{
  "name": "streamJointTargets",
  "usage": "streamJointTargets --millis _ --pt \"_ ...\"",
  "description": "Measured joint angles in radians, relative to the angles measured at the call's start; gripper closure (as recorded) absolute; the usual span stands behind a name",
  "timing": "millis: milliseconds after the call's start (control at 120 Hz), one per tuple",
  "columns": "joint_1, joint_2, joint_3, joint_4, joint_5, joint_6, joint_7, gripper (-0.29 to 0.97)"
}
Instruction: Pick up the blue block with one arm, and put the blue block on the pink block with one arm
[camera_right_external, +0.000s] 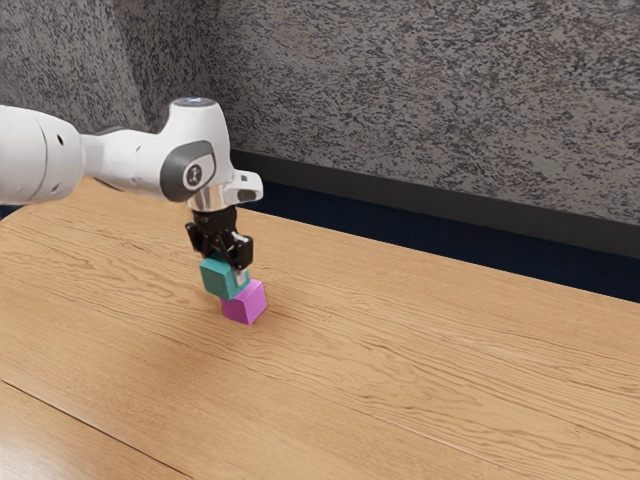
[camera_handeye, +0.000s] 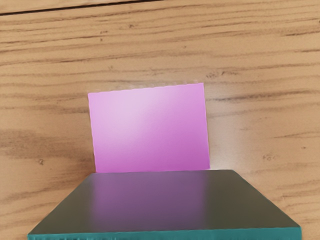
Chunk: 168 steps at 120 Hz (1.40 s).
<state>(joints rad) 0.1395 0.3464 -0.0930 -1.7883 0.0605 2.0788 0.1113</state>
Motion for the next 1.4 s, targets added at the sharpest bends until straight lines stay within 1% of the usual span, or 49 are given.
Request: streamJointTargets --millis 133,375,1400 --pt "-0.002 0.052 0.001 0.066 0.0 -0.053 -0.009 0.32" --pt "0.0 0.073 0.001 0.104 0.001 -0.085 -0.02 0.32" --pt "-0.003 0.155 0.002 0.183 0.007 -0.058 -0.035 0.32"
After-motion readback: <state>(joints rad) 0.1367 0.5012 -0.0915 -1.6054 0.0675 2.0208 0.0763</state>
